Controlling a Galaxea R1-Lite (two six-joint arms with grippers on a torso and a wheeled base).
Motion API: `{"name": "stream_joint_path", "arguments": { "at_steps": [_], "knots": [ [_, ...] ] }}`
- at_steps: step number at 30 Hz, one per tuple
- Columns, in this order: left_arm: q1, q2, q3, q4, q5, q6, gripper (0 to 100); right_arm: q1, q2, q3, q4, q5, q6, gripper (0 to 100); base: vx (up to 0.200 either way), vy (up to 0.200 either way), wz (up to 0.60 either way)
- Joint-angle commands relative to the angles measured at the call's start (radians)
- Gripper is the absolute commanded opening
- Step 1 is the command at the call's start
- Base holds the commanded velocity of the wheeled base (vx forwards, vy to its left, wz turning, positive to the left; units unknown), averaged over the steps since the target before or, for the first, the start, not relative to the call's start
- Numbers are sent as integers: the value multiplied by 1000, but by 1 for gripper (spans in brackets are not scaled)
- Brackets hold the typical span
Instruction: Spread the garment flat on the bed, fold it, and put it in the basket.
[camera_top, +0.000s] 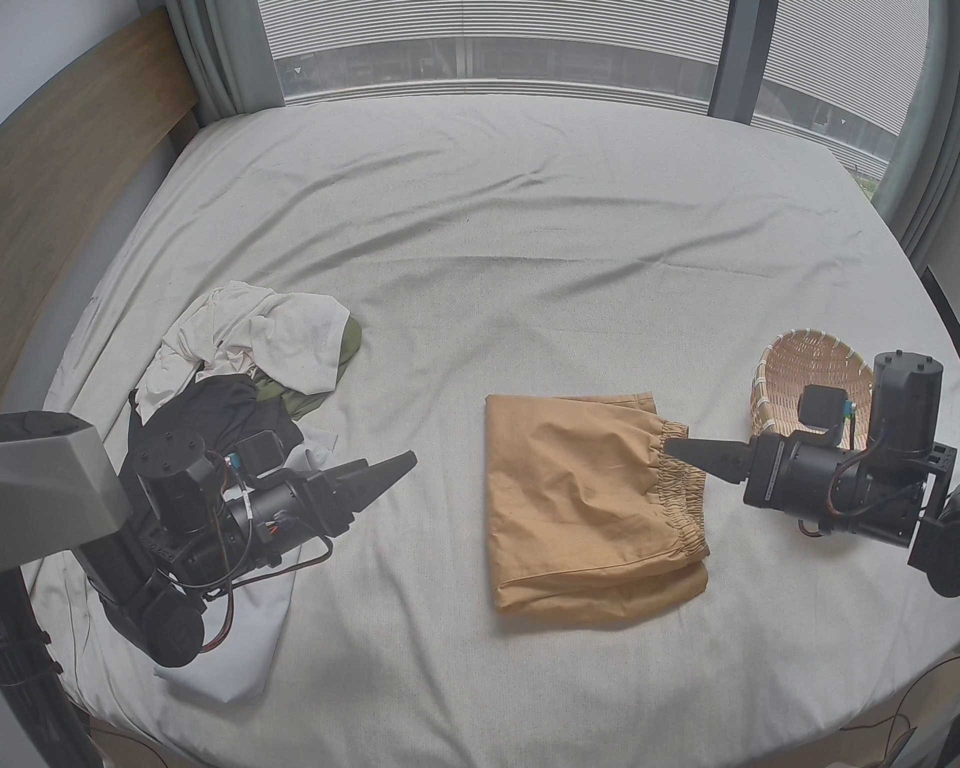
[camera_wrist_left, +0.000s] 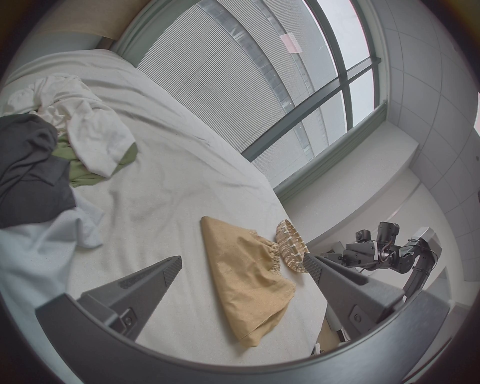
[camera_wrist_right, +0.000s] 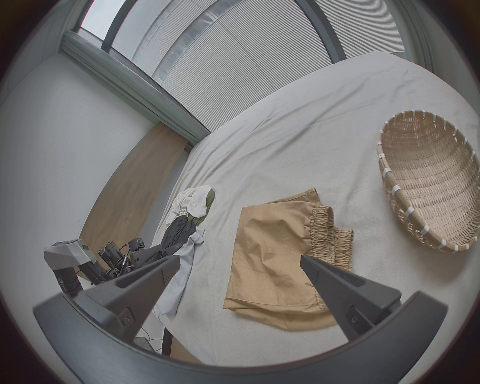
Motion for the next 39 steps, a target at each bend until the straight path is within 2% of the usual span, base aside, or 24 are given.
{"name": "stream_joint_path", "arguments": {
  "at_steps": [1,9,11,27,31,36,38,39],
  "knots": [
    [28,-1,44,-1,-4,4,100,-9,83,49,-52,-2,-4,100,0,0,0],
    [28,2,87,-1,-29,5,100,-49,124,74,-50,-2,-13,100,0,0,0],
    [28,-2,96,-1,-46,7,100,-84,162,87,-50,-2,-30,100,0,0,0],
    [20,-1,96,-2,-38,13,100,-146,388,123,-70,2,-53,100,0,0,0],
    [20,1,99,-2,-38,22,100,-141,462,129,-180,2,-53,100,0,0,0],
    [20,4,102,-2,-38,31,100,-141,596,133,-394,1,-43,100,0,0,0],
    [20,4,102,-1,-38,31,100,-139,615,133,-421,1,-40,100,0,0,0],
    [19,5,102,-2,-38,31,100,-136,655,135,-487,1,-20,100,0,0,0]
  ]
}}
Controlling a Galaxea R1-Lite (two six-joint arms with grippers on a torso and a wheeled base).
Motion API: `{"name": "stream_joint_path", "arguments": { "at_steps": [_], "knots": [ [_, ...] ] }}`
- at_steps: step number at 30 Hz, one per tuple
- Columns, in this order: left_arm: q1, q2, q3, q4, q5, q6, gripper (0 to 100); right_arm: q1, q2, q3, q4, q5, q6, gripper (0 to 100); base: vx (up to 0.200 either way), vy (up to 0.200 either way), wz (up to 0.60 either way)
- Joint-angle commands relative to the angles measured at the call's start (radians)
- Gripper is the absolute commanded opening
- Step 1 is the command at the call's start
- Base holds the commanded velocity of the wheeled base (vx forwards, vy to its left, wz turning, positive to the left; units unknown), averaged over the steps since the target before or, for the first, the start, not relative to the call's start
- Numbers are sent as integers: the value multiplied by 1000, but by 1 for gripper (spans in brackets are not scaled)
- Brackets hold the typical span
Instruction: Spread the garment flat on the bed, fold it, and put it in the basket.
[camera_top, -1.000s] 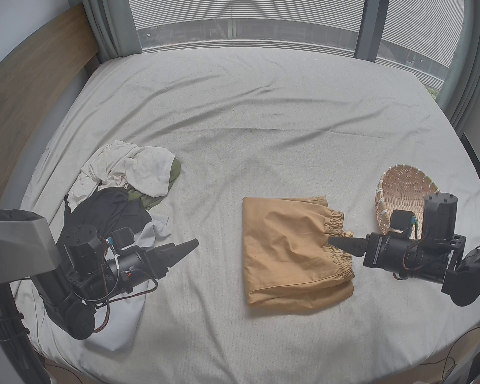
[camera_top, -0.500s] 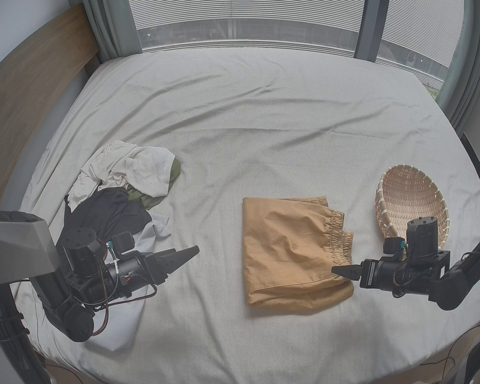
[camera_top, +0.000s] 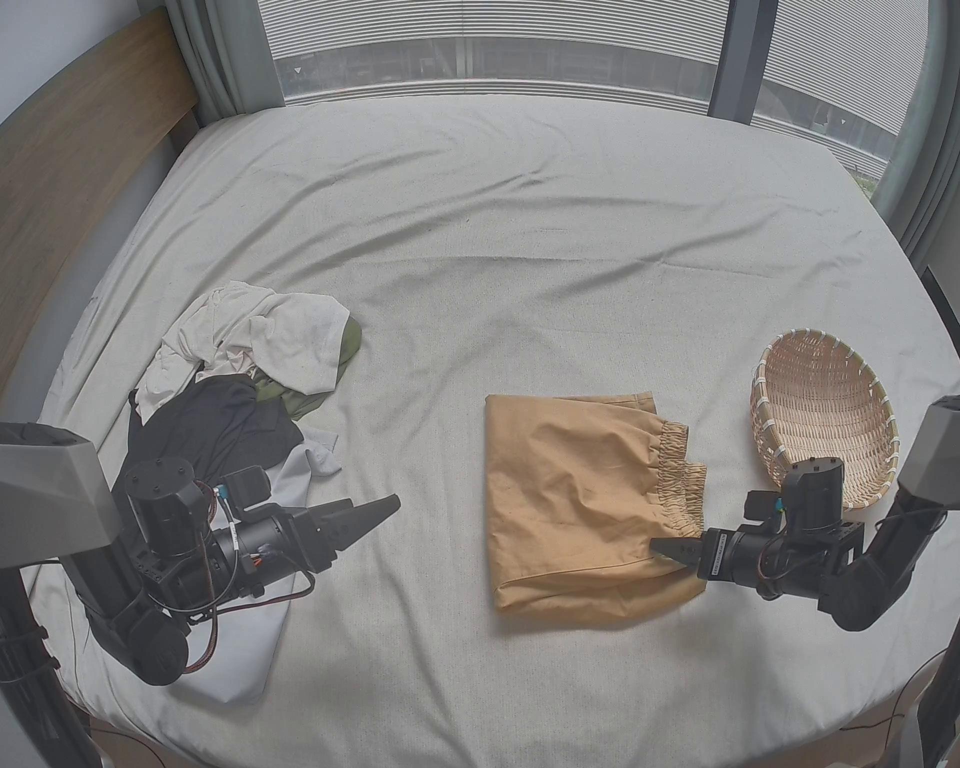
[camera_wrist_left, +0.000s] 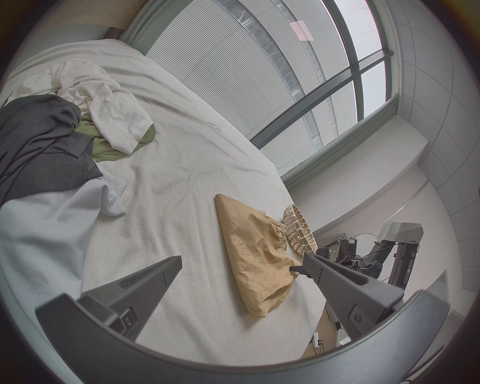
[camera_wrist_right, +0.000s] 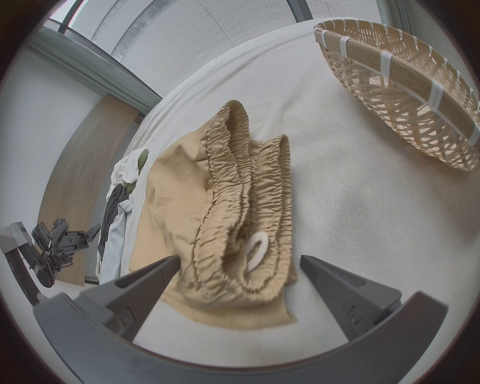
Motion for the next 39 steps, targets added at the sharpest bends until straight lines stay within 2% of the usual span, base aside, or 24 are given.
{"name": "stream_joint_path", "arguments": {
  "at_steps": [1,7,9,13,14,24,25,28,32,39],
  "knots": [
    [-1,6,2,-2,1,3,100,7,170,2,-129,0,40,100,0,0,0],
    [-1,3,2,-2,1,3,100,44,186,-5,-209,9,108,100,0,0,0],
    [-1,5,2,-2,2,3,100,63,181,-5,-247,32,146,100,0,0,0],
    [-1,5,2,-2,2,4,100,70,186,-5,-299,32,159,100,0,0,0],
    [-1,5,2,-2,2,4,100,70,186,-5,-305,32,159,0,0,0,0],
    [0,2,-10,-2,4,1,100,88,155,-2,-350,41,160,0,0,0,0],
    [0,0,-12,-2,4,0,100,102,135,6,-413,44,160,0,0,0,0],
    [-1,-1,-12,-4,4,3,100,132,88,25,-463,69,160,0,0,0,0],
    [-6,-3,-12,-4,4,4,100,171,-14,35,-462,106,168,0,0,0,0],
    [-9,-3,-12,-4,2,6,100,232,-140,27,-462,109,172,0,0,0,0]
  ]
}}
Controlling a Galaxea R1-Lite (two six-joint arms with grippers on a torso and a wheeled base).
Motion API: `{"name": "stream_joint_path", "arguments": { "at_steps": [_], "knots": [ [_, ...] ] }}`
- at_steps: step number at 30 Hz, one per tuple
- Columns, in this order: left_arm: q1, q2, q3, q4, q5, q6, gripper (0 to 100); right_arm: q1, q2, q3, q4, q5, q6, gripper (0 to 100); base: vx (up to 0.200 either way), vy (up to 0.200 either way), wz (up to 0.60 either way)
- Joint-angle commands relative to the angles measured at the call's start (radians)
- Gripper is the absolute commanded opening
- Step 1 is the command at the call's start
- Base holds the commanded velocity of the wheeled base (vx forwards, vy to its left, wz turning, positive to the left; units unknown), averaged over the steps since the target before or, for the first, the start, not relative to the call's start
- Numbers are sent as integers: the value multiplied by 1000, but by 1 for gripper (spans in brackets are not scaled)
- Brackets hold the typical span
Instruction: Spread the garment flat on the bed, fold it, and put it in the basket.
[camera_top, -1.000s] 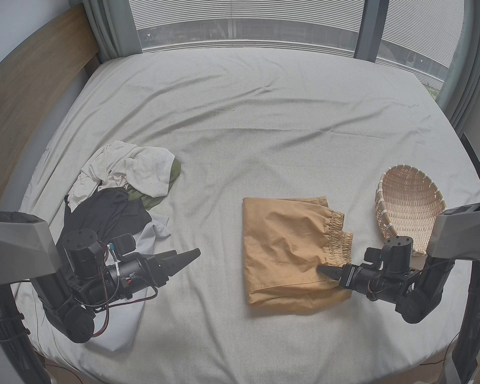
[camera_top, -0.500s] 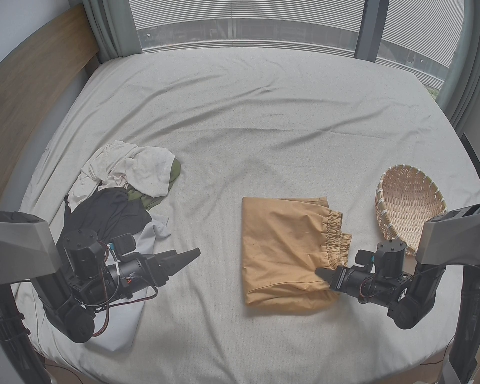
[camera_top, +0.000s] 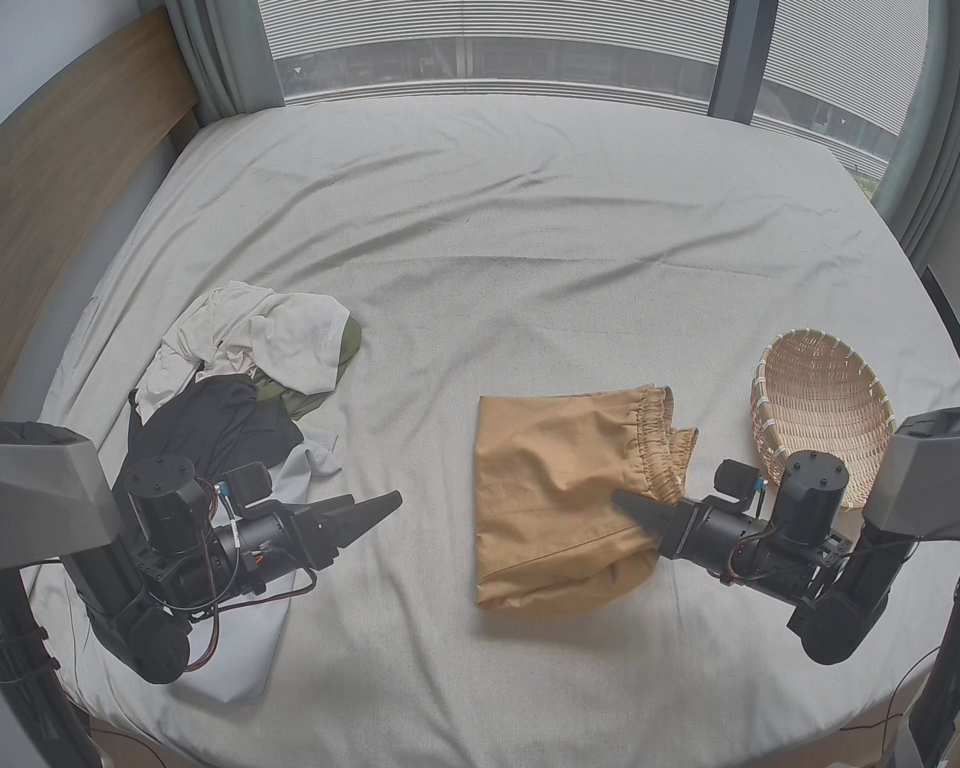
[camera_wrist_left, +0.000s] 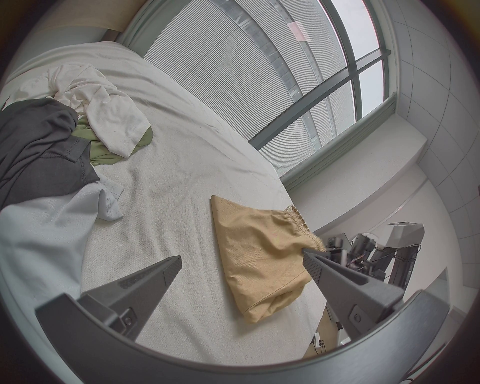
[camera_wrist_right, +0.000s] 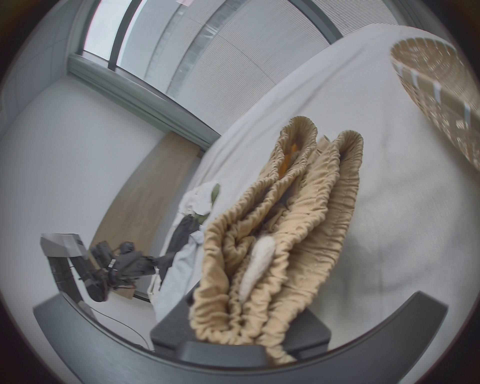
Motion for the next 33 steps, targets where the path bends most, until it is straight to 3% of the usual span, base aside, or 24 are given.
{"name": "stream_joint_path", "arguments": {
  "at_steps": [1,5,9,18,21,28,33],
  "knots": [
    [-5,-1,0,-4,-1,1,100,49,-121,-2,-3,5,3,0,0,0,0],
    [-17,-1,1,-4,2,4,100,71,-167,-27,-3,2,3,0,0,0,0],
    [-10,3,18,-4,3,124,100,71,-205,-45,-3,1,7,0,0,0,0],
    [-17,-1,27,-4,5,124,100,44,-250,-79,-4,-7,-2,0,0,0,0],
    [-14,-1,23,-4,5,125,100,9,-259,-93,-3,-18,-9,0,0,0,0],
    [-10,0,18,-4,5,128,100,-218,-276,-140,31,-16,-89,0,0,0,0],
    [-10,2,14,-4,6,130,100,-327,-276,-171,91,-15,-146,0,0,0,0]
  ]
}}
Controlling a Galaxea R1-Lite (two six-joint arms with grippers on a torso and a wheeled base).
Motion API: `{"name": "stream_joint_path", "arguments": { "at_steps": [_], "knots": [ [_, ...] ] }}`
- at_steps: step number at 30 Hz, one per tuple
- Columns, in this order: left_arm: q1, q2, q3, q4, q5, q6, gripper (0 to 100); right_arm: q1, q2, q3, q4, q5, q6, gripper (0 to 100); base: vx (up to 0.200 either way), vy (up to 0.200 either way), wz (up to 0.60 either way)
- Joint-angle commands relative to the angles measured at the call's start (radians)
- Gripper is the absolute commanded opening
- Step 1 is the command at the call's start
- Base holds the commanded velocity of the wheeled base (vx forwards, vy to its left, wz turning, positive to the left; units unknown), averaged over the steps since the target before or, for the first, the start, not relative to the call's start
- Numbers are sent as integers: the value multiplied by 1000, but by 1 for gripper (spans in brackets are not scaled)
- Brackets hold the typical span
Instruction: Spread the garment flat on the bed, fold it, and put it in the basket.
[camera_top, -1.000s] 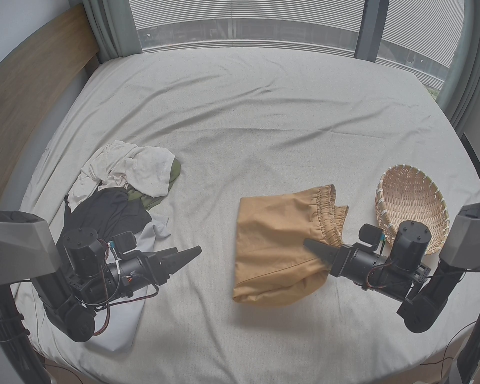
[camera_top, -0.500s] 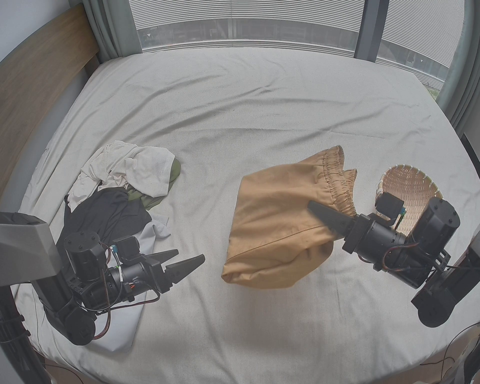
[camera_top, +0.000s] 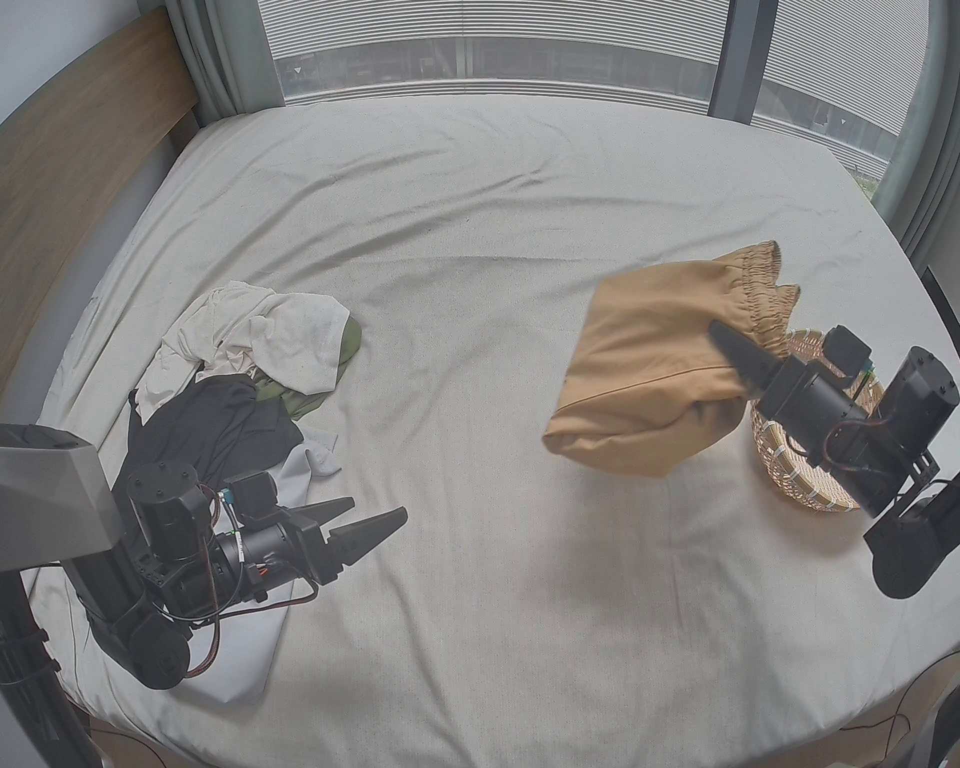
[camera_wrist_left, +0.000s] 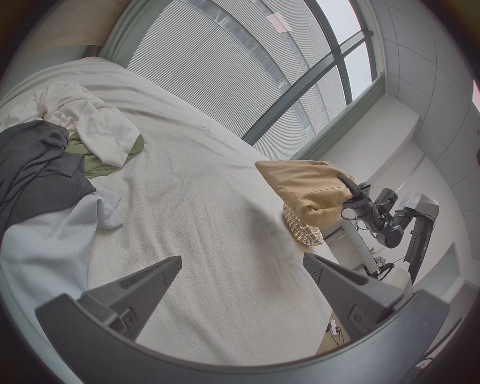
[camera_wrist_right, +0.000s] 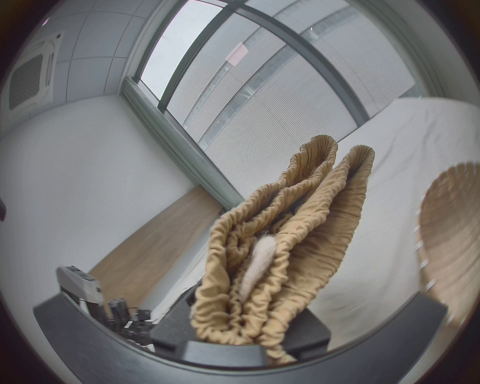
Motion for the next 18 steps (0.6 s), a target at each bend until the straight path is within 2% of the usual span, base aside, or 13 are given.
{"name": "stream_joint_path", "arguments": {
  "at_steps": [1,9,15,18],
  "knots": [
    [3,3,-5,-4,1,0,100,-138,-9,-45,65,2,-64,0,0,0,0],
    [5,3,-4,-4,1,0,100,-247,-18,-78,146,2,-178,0,0,0,0],
    [5,3,-4,-4,1,0,100,-310,-34,-107,204,1,-193,0,0,0,0],
    [5,3,-4,-4,0,0,100,-370,-49,-135,242,1,-213,0,0,0,0]
  ]
}}
